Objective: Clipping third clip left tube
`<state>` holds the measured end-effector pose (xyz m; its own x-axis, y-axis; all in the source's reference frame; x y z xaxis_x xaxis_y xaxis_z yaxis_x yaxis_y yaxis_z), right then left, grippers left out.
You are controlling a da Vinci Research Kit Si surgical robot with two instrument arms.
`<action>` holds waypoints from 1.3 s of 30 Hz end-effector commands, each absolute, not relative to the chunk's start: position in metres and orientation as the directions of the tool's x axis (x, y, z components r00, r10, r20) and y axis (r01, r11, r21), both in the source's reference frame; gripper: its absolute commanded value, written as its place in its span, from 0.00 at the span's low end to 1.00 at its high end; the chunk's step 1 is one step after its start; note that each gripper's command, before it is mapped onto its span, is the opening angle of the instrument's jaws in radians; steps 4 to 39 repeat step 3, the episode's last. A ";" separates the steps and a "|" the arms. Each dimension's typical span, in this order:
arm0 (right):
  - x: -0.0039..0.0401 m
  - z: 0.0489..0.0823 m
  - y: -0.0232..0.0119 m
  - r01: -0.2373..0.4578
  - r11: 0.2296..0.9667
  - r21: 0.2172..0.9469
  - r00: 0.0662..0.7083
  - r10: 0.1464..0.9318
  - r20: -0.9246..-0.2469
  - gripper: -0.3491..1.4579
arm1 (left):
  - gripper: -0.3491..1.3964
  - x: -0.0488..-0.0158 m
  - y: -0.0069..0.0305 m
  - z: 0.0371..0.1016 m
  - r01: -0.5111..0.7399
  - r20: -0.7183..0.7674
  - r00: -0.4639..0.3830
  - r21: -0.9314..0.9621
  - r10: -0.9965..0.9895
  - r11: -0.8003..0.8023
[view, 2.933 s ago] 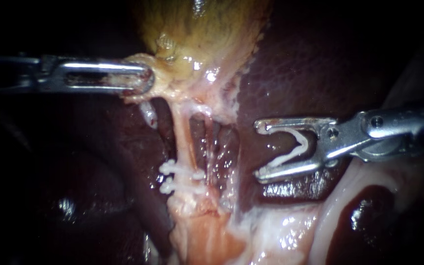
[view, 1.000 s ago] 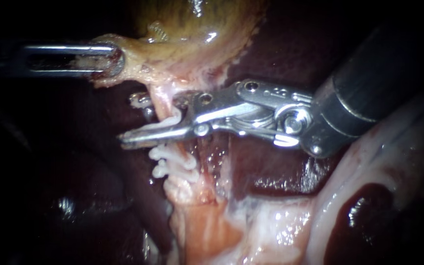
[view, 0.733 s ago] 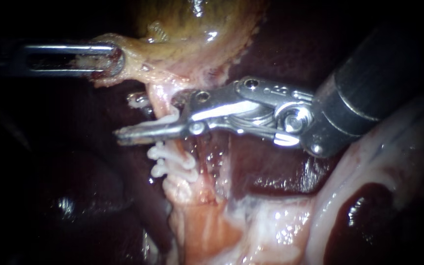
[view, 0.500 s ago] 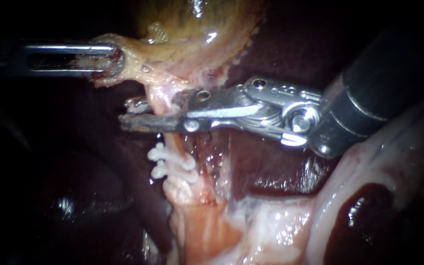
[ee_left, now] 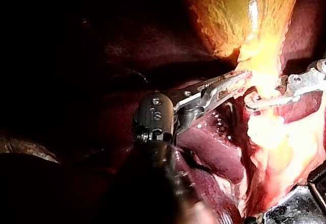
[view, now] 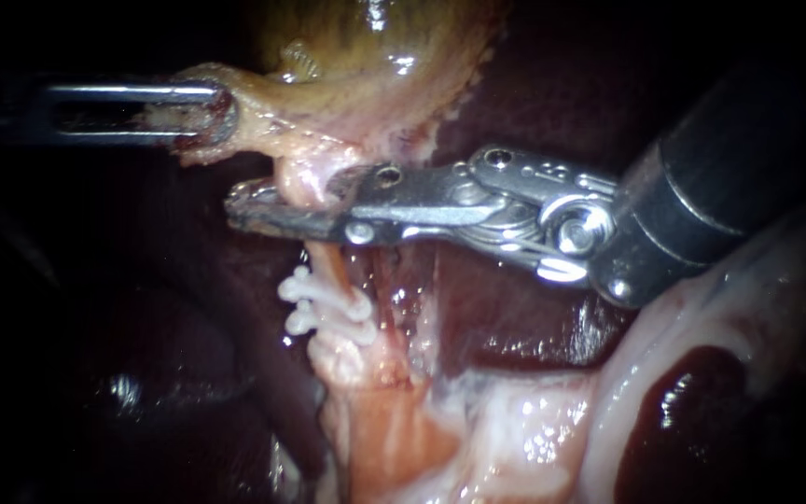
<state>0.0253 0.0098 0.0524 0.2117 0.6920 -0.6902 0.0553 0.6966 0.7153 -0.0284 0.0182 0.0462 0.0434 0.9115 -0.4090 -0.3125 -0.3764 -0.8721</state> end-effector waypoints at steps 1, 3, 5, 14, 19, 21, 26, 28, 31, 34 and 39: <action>0.0253 0.0526 0.0097 0.058 0.696 0.716 0.212 0.692 -0.690 0.00 | 0.00 -0.0284 0.0182 0.0462 -0.313 -0.409 0.044 -0.872 0.912 -0.376; 0.0253 0.0532 0.0098 0.080 0.692 0.717 0.216 0.690 -0.690 0.00 | 0.00 -0.0284 0.0182 0.0462 -0.313 -0.409 0.044 -0.872 0.912 -0.376; 0.0253 0.0532 0.0098 0.080 0.692 0.717 0.216 0.690 -0.690 0.00 | 0.00 -0.0284 0.0182 0.0462 -0.313 -0.409 0.044 -0.872 0.912 -0.376; 0.0253 0.0532 0.0098 0.080 0.692 0.717 0.216 0.690 -0.690 0.00 | 0.00 -0.0284 0.0182 0.0462 -0.313 -0.409 0.044 -0.872 0.912 -0.376; 0.0253 0.0532 0.0098 0.080 0.692 0.717 0.216 0.690 -0.690 0.00 | 0.00 -0.0284 0.0182 0.0462 -0.313 -0.409 0.044 -0.872 0.912 -0.376; 0.0253 0.0532 0.0098 0.080 0.692 0.717 0.216 0.690 -0.690 0.00 | 0.00 -0.0284 0.0182 0.0462 -0.313 -0.409 0.044 -0.872 0.912 -0.376; 0.0253 0.0532 0.0098 0.080 0.692 0.717 0.216 0.690 -0.690 0.00 | 0.00 -0.0284 0.0182 0.0462 -0.313 -0.409 0.044 -0.872 0.912 -0.376; 0.0253 0.0532 0.0098 0.080 0.692 0.717 0.216 0.690 -0.690 0.00 | 0.00 -0.0284 0.0182 0.0462 -0.313 -0.409 0.044 -0.872 0.912 -0.376; 0.0253 0.0532 0.0098 0.080 0.692 0.717 0.216 0.690 -0.690 0.00 | 0.00 -0.0284 0.0182 0.0462 -0.313 -0.409 0.044 -0.872 0.912 -0.376; 0.0253 0.0532 0.0098 0.080 0.692 0.717 0.216 0.690 -0.690 0.00 | 0.00 -0.0284 0.0182 0.0462 -0.313 -0.409 0.044 -0.872 0.912 -0.376; 0.0253 0.0532 0.0098 0.080 0.692 0.717 0.216 0.690 -0.690 0.00 | 0.00 -0.0284 0.0182 0.0462 -0.313 -0.409 0.044 -0.872 0.912 -0.376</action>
